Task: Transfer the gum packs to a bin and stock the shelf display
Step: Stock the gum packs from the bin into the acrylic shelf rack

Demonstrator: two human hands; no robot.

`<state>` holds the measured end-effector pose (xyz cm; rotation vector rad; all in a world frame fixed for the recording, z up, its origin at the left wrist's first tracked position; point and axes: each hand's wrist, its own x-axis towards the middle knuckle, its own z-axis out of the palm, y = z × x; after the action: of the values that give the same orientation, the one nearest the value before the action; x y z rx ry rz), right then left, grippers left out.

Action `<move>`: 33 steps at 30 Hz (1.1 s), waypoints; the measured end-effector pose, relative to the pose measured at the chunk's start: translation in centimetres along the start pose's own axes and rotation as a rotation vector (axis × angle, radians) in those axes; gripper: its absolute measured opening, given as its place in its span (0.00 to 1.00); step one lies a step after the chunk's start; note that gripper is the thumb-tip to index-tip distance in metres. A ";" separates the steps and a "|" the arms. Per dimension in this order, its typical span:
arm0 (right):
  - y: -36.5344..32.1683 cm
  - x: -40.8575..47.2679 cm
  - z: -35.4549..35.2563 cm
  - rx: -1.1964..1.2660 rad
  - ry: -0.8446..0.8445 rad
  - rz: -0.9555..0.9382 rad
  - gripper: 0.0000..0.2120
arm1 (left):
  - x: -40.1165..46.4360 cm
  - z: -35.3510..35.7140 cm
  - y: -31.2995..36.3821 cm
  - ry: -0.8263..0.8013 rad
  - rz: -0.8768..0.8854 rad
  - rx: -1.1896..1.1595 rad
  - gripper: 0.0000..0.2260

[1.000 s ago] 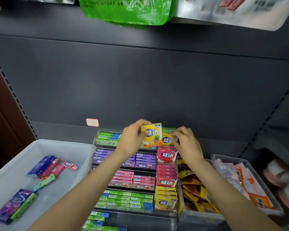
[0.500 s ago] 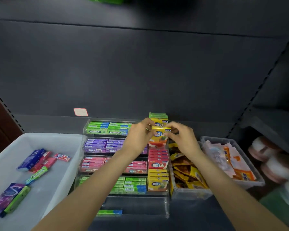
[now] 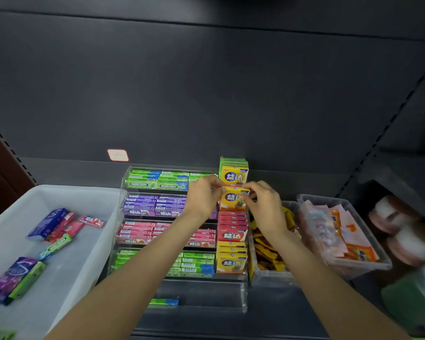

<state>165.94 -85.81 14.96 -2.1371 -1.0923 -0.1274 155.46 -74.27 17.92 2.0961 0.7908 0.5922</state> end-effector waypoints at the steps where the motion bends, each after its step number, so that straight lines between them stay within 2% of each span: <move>1: 0.0 -0.1 0.0 0.000 0.006 0.009 0.13 | 0.0 0.1 0.0 0.002 -0.003 -0.005 0.05; 6: -0.3 -0.2 0.1 -0.021 0.037 0.049 0.13 | 0.4 0.4 -0.3 0.018 -0.037 -0.018 0.04; 9: -0.3 0.1 -0.1 -0.039 -0.016 0.035 0.12 | 0.4 0.5 -0.5 0.023 -0.049 -0.008 0.06; 15: -0.7 0.4 -0.6 -0.125 -0.084 0.005 0.17 | 0.3 0.7 -0.8 0.006 0.027 0.117 0.09; 18: -2.0 0.0 -0.7 -0.158 -0.051 -0.017 0.19 | -0.1 0.3 -0.7 0.013 0.085 0.175 0.09; 20: -3.3 -0.2 -0.4 -0.128 -0.043 -0.043 0.17 | -0.5 -0.5 -1.0 0.030 0.122 0.209 0.09; 24: -7.0 -0.2 1.8 0.102 -0.146 -0.087 0.13 | -1.8 -3.7 -3.6 0.058 0.185 0.305 0.11; 27: -10.1 -0.7 4.6 0.153 -0.259 -0.137 0.12 | -3.5 -7.5 -6.8 0.118 0.137 0.351 0.10; 30: -13.5 -1.6 8.0 0.195 -0.362 -0.185 0.10 | -5.5 -12.0 -10.7 0.197 0.020 0.339 0.09; 33: -17.3 -2.7 11.4 0.204 -0.442 -0.241 0.10 | -6.9 -17.0 -15.3 0.206 -0.099 0.393 0.09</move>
<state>148.85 -73.71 15.14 -1.8887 -1.5429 0.3473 134.76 -62.99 14.23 2.3550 1.2014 0.6459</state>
